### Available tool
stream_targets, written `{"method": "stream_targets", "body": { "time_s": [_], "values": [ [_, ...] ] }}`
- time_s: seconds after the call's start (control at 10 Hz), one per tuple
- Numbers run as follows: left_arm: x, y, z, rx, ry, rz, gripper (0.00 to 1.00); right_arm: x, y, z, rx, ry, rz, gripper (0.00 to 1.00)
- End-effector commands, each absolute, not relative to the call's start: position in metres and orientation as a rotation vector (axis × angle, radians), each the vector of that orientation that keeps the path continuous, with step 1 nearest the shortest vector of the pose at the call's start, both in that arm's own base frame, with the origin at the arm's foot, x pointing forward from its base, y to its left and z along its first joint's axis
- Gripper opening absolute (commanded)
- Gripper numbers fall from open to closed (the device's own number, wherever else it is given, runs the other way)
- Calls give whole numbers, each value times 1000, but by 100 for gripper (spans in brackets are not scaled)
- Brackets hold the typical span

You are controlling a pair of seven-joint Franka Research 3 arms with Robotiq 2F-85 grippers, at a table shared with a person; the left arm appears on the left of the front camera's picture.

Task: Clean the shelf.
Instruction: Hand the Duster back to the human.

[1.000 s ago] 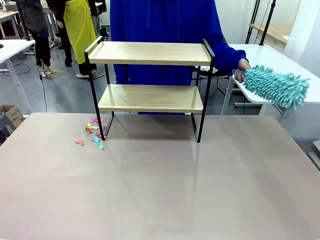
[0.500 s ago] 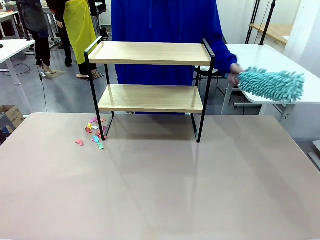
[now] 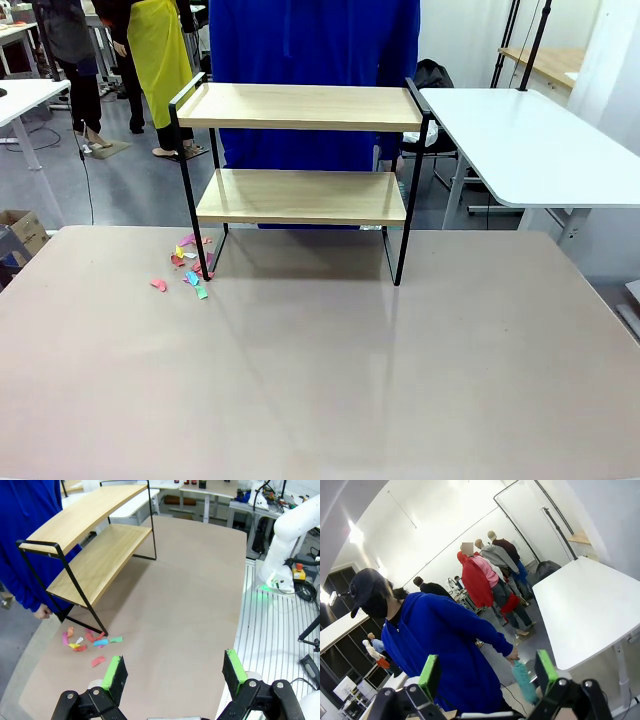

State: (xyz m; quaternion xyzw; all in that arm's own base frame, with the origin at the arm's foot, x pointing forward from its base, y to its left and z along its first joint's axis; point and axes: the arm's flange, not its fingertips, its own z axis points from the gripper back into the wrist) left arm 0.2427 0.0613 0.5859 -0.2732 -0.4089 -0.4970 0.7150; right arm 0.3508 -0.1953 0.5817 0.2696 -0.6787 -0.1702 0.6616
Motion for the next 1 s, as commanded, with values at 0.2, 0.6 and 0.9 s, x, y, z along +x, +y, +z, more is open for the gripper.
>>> {"method": "stream_targets", "body": {
  "time_s": [0.2,0.6,0.9],
  "values": [
    [244,59,587,-622,-925,-1114,100,348,-195,579,588,-1542,-372,100],
    [244,59,587,-622,-925,-1114,100,348,-195,579,588,-1542,-372,100],
    [244,59,587,-622,-925,-1114,100,348,-195,579,588,-1542,-372,100]
  ]
}}
